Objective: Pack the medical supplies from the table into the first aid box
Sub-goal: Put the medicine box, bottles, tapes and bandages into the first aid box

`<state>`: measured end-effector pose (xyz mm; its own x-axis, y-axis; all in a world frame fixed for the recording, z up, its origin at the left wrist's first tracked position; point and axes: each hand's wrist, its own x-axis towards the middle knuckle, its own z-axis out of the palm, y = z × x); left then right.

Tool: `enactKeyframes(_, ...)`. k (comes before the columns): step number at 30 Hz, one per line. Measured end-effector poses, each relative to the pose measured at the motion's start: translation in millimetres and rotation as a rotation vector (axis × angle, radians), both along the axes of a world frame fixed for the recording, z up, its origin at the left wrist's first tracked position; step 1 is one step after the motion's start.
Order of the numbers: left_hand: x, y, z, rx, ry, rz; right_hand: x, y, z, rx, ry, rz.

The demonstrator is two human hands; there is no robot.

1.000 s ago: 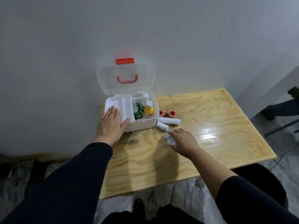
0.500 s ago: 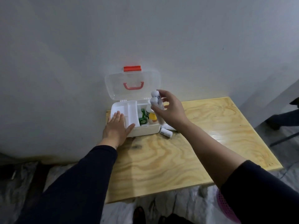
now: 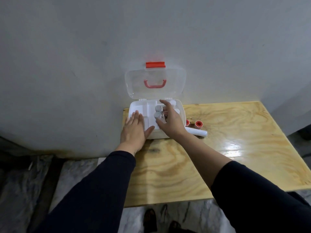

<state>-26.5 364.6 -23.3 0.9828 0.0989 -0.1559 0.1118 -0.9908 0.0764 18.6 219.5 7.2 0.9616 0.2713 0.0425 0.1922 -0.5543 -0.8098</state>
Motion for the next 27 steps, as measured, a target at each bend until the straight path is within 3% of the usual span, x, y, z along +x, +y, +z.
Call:
enactKeyframes(7,-2.2,-1.0,0.0,-0.012,-0.008,0.014,3.0,-0.8,-3.4,-0.226,0.051,0.049)
enactKeyframes(12,-2.0,-1.6,3.0,0.011,-0.012,0.022,3.6,-12.4,27.9,-0.126,-0.046,0.068)
enactKeyframes(17,-3.0,-2.0,4.9,0.029,0.0,0.014,13.4,-46.9,42.3,-0.057,-0.247,-0.077)
enactKeyframes(21,-3.8,-1.0,3.1,-0.012,0.007,0.005,15.9,-82.5,15.9,-0.23,-0.15,-0.134)
enactKeyframes(24,-3.4,-1.0,2.4,-0.013,0.002,0.008,10.5,-101.1,-18.8,-0.37,-0.025,-0.065)
enactKeyframes(27,-3.3,-0.8,1.7,-0.017,-0.008,0.006,1.4,-110.7,-45.1,-0.542,-0.022,0.013)
